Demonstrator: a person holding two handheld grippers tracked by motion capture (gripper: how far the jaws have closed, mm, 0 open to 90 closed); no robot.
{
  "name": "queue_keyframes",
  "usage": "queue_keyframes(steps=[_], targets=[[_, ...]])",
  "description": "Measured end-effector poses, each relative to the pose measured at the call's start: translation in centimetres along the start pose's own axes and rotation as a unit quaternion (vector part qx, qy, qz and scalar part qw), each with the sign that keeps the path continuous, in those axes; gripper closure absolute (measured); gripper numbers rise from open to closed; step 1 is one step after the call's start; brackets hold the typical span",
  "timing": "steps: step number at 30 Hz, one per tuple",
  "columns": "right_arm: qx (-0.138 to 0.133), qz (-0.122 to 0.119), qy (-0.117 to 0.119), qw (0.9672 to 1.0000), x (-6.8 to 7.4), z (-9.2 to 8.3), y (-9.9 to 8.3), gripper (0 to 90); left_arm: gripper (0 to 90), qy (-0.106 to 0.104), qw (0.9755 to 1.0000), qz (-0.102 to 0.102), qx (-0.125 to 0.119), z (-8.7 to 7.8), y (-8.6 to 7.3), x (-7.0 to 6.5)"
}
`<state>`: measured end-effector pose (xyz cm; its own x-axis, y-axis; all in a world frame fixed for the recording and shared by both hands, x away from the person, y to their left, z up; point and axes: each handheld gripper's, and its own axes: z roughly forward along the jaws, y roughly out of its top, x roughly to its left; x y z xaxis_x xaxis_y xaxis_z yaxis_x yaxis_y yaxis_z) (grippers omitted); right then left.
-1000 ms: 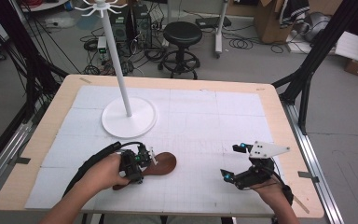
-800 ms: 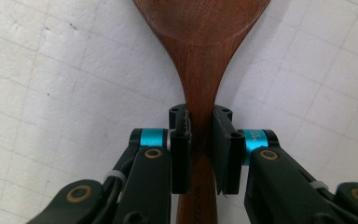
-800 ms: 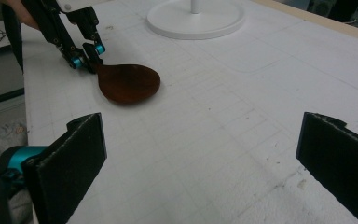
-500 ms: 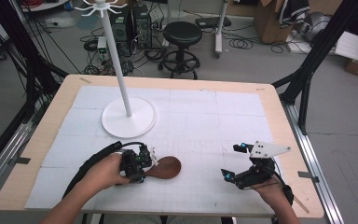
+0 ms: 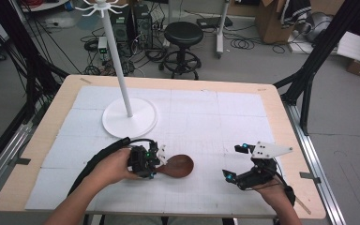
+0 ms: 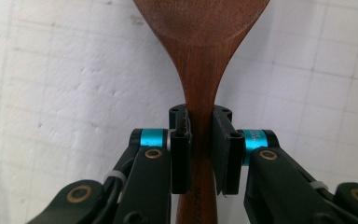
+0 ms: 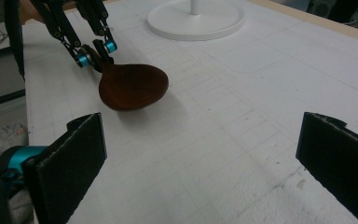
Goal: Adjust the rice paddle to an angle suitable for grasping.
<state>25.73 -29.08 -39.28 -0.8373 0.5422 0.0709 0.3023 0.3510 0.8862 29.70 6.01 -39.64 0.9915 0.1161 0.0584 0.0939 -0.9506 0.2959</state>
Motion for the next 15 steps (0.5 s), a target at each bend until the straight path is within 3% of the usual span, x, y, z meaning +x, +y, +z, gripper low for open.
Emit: queue_keyframes(steps=[4,15], targets=[[0.0,0.002,0.0,1.0,-0.1,-0.1,0.0,0.6,78.6,-0.009,0.9997,0.022,0.01,0.1,1.1,0.1],[-0.003,0.002,-0.003,1.0,-0.2,-0.4,-0.1,0.6,78.5,-0.019,0.9981,0.055,0.021,0.1,3.6,0.4]])
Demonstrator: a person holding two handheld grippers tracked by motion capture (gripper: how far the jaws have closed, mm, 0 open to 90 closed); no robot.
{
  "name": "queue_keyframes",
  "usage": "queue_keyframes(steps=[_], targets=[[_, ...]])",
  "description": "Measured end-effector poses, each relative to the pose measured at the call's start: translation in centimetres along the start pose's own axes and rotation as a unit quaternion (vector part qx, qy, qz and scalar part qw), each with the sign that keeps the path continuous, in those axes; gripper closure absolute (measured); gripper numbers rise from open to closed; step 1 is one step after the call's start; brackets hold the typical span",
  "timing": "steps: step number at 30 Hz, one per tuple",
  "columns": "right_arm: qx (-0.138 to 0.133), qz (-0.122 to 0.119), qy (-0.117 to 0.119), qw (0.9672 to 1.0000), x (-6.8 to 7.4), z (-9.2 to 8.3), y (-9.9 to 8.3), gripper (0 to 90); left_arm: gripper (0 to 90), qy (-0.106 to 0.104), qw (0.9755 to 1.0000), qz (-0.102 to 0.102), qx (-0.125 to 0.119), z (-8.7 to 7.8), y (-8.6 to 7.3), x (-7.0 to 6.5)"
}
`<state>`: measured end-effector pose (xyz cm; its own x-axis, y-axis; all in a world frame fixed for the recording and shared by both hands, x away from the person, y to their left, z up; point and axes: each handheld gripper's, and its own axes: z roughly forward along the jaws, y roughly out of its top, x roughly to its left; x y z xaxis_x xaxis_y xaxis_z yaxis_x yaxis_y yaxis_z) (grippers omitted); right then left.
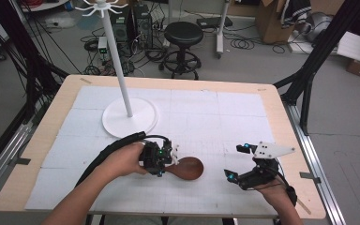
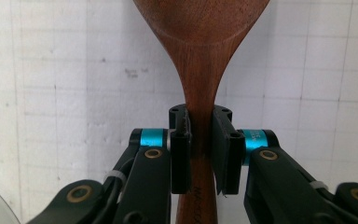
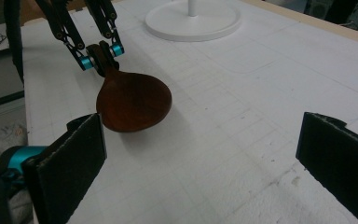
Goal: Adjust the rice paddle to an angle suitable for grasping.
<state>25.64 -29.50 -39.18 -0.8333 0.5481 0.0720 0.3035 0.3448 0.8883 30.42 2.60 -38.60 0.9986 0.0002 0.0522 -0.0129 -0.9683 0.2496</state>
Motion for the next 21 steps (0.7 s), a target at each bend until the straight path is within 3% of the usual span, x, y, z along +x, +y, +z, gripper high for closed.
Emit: queue_keyframes(steps=[21], targets=[[-0.005,0.002,-0.005,1.0,-0.2,-0.6,-0.2,0.6,78.5,-0.009,0.9994,0.027,0.022,1.8,4.4,0.8]])
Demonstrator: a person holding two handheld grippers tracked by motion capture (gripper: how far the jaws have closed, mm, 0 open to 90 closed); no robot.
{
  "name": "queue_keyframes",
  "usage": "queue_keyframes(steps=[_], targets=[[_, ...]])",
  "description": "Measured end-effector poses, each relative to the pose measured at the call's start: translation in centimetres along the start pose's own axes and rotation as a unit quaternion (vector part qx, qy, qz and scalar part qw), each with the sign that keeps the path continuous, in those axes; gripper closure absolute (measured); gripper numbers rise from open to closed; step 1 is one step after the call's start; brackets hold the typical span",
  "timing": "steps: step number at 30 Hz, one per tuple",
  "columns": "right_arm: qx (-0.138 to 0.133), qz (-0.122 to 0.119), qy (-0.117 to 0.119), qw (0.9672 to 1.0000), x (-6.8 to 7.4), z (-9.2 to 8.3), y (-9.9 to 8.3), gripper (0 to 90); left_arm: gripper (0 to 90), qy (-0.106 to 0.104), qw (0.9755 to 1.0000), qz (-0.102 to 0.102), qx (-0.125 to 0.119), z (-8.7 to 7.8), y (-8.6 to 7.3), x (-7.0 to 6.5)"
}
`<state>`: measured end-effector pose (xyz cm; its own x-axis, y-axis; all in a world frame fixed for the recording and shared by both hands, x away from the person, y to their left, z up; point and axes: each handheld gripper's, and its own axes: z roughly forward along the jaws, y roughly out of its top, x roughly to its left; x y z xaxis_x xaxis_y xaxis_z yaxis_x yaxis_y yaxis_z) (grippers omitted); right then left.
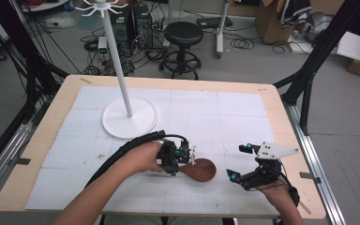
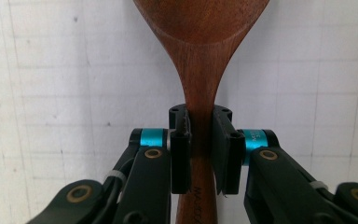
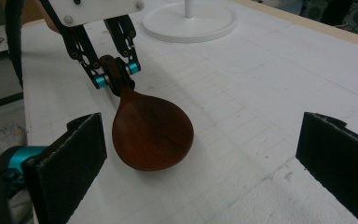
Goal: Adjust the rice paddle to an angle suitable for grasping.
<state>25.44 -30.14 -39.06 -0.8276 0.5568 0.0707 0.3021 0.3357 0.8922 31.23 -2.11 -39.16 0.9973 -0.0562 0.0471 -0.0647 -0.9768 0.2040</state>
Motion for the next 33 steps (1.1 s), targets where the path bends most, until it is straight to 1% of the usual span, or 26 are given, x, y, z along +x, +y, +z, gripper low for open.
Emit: queue_keyframes(steps=[5,8,9,11,15,24,28,29,33], targets=[[-0.003,0.002,-0.003,1.0,-0.1,-0.3,-0.1,0.6,78.5,-0.003,1.0,0.007,0.004,0.5,1.0,0.1],[-0.003,0.002,-0.003,1.0,-0.1,-0.4,-0.1,0.6,78.5,-0.004,1.0,0.007,0.003,0.6,1.3,0.1],[-0.004,0.001,-0.005,1.0,-0.2,-0.5,-0.1,0.6,78.5,-0.006,0.9999,0.009,0.0,0.7,1.6,0.2],[-0.003,0.003,-0.004,1.0,-0.1,-0.5,-0.2,0.6,78.5,-0.009,0.9999,0.008,0.001,0.9,1.9,0.1],[-0.003,0.002,-0.004,1.0,-0.2,-0.7,-0.2,0.6,78.5,-0.008,0.9999,0.012,0.004,1.4,2.4,0.1],[-0.004,0.003,-0.005,1.0,-0.2,-0.8,-0.3,0.6,78.4,-0.011,0.9998,0.018,0.001,2.0,3.2,0.2],[-0.004,0.002,-0.005,1.0,-0.1,-0.8,-0.3,0.6,78.4,-0.013,0.9997,0.019,0.003,2.3,3.3,0.2],[-0.005,0.003,-0.005,1.0,-0.1,-0.8,-0.3,0.6,78.4,-0.011,0.9997,0.022,0.004,2.3,3.3,0.2],[-0.005,0.003,-0.007,1.0,-0.2,-0.8,-0.3,0.6,78.4,-0.012,0.9997,0.02,0.002,2.4,3.3,0.3]])
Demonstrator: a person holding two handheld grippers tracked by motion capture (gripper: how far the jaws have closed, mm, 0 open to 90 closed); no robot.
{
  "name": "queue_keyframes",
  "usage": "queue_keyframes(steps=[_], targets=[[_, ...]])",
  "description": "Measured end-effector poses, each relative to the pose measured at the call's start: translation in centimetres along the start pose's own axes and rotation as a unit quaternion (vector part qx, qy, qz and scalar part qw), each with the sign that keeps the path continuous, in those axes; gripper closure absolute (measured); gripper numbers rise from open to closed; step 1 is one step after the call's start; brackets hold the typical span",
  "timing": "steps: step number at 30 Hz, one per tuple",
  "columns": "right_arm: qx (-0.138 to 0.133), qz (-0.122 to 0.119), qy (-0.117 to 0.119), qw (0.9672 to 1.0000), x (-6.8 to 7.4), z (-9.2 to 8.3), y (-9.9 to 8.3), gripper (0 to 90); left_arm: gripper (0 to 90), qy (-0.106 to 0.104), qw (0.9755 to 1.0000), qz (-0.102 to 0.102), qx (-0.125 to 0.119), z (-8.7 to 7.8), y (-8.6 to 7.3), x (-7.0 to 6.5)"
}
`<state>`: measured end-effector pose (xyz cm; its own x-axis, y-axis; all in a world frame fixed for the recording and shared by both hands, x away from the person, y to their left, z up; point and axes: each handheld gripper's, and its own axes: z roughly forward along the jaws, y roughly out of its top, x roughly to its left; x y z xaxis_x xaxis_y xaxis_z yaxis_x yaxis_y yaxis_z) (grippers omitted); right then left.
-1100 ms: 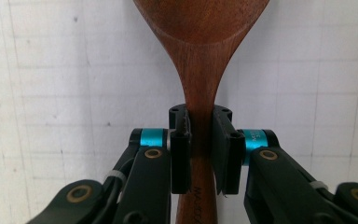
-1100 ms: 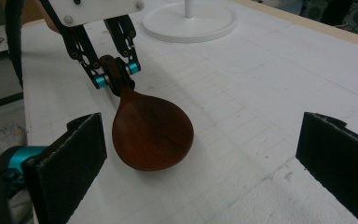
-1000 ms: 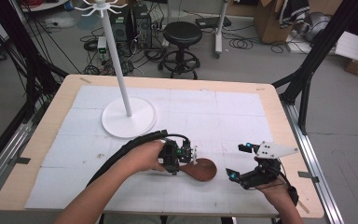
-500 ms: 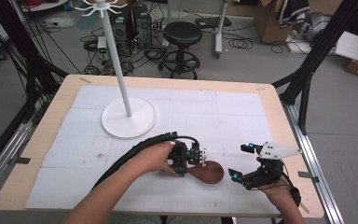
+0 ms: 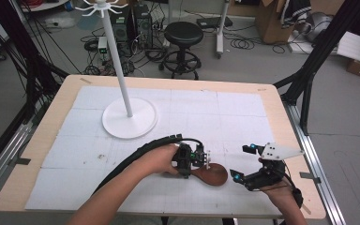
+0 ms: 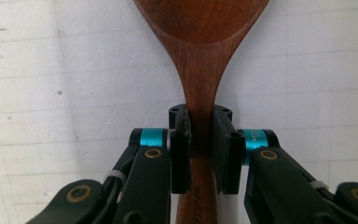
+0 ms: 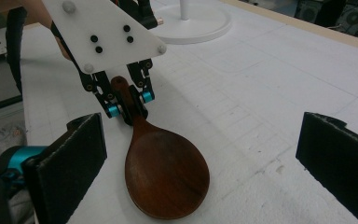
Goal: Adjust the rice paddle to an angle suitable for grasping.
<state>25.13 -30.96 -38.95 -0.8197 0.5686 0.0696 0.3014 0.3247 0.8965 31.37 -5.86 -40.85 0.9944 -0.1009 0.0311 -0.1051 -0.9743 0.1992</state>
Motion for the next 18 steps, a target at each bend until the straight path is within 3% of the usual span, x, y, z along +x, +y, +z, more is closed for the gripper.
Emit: queue_keyframes(steps=[6,18], targets=[[0.0,0.0,0.0,1.0,0.03,-0.01,0.0,0.6,78.2,0.0,1.0,0.003,0.001,0.08,0.02,0.11],[0.0,0.001,0.001,1.0,-0.01,0.0,-0.02,0.6,73.8,-0.003,0.9998,-0.015,-0.012,-0.78,-0.38,0.54]])
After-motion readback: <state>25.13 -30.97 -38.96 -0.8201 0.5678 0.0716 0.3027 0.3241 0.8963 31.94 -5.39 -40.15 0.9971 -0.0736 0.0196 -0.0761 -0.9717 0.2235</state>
